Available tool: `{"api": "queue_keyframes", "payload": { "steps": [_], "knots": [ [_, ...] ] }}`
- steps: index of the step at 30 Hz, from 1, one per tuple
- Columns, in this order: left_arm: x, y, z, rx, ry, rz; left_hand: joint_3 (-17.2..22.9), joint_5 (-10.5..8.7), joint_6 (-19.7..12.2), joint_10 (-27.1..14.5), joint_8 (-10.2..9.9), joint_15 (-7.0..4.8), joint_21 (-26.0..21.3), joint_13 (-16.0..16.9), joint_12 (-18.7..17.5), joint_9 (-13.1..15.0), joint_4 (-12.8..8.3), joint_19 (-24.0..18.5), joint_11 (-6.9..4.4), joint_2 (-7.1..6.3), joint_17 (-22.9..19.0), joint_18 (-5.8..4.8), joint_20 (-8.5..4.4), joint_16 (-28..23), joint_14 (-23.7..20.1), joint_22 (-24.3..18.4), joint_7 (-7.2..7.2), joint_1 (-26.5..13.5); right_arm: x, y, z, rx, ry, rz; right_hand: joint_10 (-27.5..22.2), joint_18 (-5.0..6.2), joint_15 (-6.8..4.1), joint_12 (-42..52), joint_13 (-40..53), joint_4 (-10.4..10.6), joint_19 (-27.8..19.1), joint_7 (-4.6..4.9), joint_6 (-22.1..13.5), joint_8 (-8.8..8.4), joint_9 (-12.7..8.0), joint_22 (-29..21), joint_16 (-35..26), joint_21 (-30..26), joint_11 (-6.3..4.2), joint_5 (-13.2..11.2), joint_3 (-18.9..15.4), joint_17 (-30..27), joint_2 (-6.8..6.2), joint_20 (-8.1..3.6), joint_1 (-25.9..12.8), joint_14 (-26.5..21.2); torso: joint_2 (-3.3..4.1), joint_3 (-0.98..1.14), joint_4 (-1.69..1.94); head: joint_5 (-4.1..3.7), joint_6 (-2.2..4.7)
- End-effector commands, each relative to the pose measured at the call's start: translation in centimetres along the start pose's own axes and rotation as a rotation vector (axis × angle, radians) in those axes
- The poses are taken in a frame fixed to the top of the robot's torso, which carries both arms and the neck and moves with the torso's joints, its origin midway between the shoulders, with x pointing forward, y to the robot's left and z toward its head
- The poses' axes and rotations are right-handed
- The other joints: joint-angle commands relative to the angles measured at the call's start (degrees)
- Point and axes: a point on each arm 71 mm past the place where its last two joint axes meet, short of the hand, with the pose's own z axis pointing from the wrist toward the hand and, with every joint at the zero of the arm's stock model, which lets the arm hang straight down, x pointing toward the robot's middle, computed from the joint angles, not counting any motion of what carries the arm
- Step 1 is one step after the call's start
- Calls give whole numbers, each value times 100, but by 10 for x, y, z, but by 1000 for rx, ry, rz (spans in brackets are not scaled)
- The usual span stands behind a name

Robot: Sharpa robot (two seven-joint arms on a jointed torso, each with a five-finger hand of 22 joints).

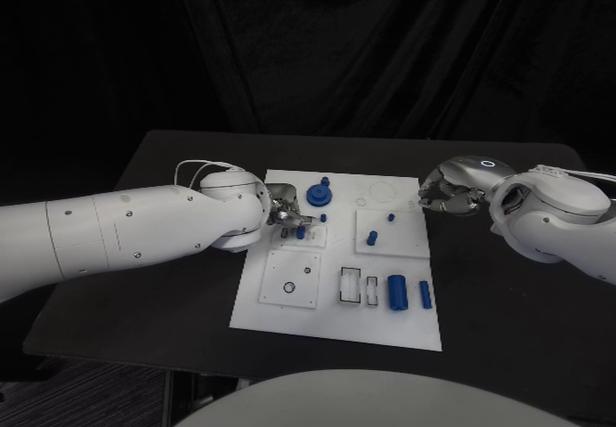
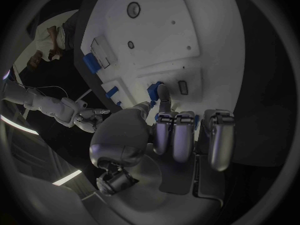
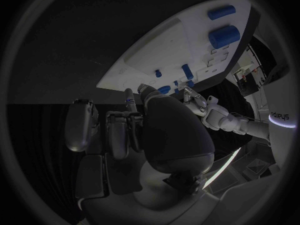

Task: Assemble the parts on the task board

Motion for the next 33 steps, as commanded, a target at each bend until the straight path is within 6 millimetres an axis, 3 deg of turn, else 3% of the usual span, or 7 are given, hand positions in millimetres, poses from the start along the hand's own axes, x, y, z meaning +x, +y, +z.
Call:
{"api": "queue_keyframes", "payload": {
  "steps": [1,22,30,33],
  "knots": [
    [2,0,0,0,21,6,4,31,-32,588,30,-43,6,1494,20,10,-39,478,-44,-5,1506,-29,-36,15,595,1407,-17,72,2,-2,-1,20,11,-3,387,58,20,-32,1299,3,-42,9,14,-29,-8,1000,17,-19,30,24,45,1510,16,13,58,595,-3,1,-1,3,-1],
    [3,2,-1,3,28,8,14,113,-176,588,-34,-35,-21,1494,20,44,-175,460,-29,-87,1506,-22,-39,15,595,1394,7,224,4,-2,-1,25,13,-2,382,59,20,-38,1292,7,-44,13,10,-35,-12,996,17,-30,32,26,47,1510,18,12,50,595,-5,2,0,6,-1],
    [2,2,-1,9,27,7,68,284,-185,588,-62,-31,-24,1494,20,48,-286,460,-26,-91,1506,-22,-35,15,595,1395,9,342,4,-3,-1,26,14,-2,382,59,20,-38,1292,7,-44,13,10,-35,-12,996,17,-30,32,26,47,1510,18,12,50,595,0,1,-1,2,-1],
    [2,2,-1,11,28,8,111,434,-186,588,-78,-32,-32,1494,20,49,-347,456,-27,-94,1506,-20,-35,15,595,1393,7,398,5,-3,-1,26,15,-2,382,59,20,-38,1292,7,-44,13,10,-35,-12,996,17,-30,32,26,47,1510,18,12,50,595,1,3,-1,6,-1]
  ]
}}
